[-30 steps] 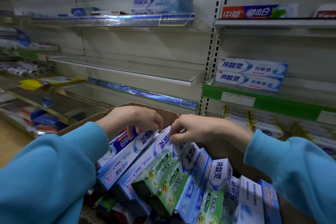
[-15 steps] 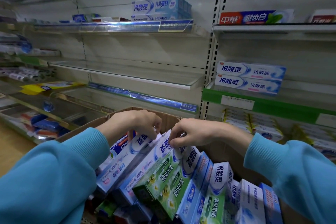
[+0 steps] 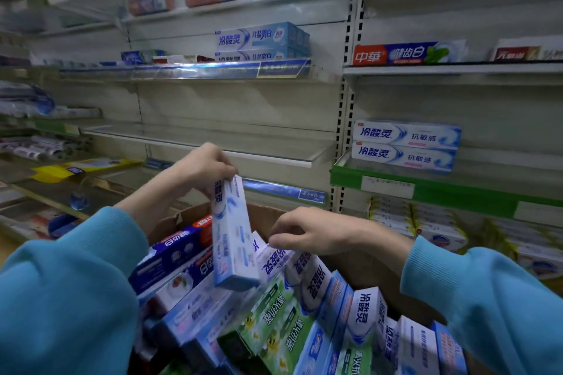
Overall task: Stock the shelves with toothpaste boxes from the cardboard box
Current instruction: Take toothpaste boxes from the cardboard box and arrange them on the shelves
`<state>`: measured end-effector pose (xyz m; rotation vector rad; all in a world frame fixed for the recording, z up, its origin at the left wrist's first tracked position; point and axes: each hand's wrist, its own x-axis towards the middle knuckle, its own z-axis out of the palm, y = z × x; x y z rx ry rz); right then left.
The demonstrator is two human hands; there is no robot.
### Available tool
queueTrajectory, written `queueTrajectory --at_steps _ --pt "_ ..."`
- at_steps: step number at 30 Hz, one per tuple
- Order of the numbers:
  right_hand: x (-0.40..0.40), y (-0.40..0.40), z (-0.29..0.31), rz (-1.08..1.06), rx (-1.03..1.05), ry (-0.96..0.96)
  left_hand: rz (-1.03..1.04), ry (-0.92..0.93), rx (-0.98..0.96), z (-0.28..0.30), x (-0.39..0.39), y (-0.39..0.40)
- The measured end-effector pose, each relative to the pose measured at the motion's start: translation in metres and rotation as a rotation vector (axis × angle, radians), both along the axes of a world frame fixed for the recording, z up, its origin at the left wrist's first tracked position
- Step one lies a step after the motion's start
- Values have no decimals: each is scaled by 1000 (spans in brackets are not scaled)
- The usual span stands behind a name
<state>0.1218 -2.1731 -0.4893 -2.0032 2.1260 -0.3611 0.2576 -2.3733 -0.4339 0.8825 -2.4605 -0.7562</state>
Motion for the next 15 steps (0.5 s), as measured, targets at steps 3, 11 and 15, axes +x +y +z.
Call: queueTrajectory --at_steps 3,11,15 --pt "2 3 10 -49 -70 -222 61 314 69 14 -11 2" --pt "-21 47 59 -176 -350 -778 66 884 362 42 -63 29" --pt "-50 74 82 -305 -496 -830 -218 939 571 48 -86 55"
